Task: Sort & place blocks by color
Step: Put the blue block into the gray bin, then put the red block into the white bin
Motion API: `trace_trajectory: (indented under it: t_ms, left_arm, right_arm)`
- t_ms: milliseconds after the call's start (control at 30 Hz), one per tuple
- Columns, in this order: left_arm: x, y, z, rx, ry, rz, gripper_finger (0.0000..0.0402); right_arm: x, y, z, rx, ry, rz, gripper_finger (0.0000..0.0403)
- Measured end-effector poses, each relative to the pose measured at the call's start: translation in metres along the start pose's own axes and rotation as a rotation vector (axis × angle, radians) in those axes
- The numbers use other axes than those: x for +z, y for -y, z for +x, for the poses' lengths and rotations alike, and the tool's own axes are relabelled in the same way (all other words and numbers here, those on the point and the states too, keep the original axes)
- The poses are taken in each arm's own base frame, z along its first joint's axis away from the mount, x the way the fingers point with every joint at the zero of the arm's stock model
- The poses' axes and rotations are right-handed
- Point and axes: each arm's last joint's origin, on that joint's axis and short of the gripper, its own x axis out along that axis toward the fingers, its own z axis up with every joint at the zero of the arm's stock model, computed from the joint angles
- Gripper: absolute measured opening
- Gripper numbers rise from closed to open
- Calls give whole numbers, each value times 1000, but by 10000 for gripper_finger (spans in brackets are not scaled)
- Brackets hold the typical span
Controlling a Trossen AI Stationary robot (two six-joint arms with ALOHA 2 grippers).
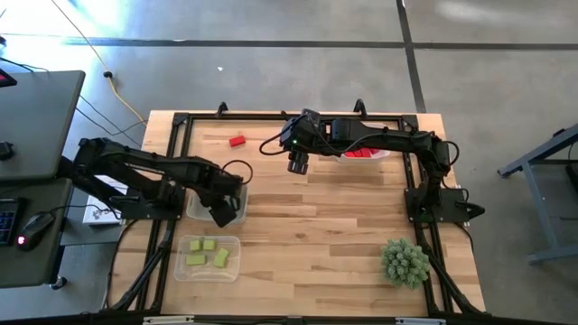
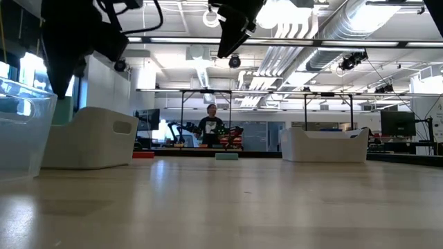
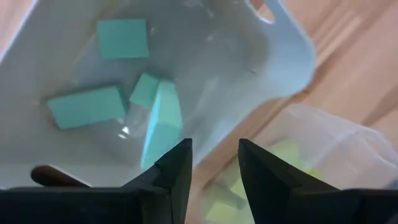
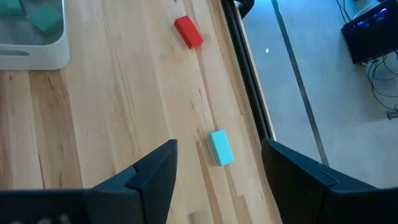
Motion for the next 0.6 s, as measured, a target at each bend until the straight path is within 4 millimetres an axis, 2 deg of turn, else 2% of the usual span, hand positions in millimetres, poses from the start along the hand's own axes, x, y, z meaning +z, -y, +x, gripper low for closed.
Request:
trace_trajectory:
  t_ms: [233,600]
  left_arm:
    - [12,-1,14,92,-20,22,117]
    - [17,-15,8,137,-6,-22,117]
  right_arm:
    - [0,0,0,0,-3,-1,222]
    - [-1,0,0,1,-7,-3,222]
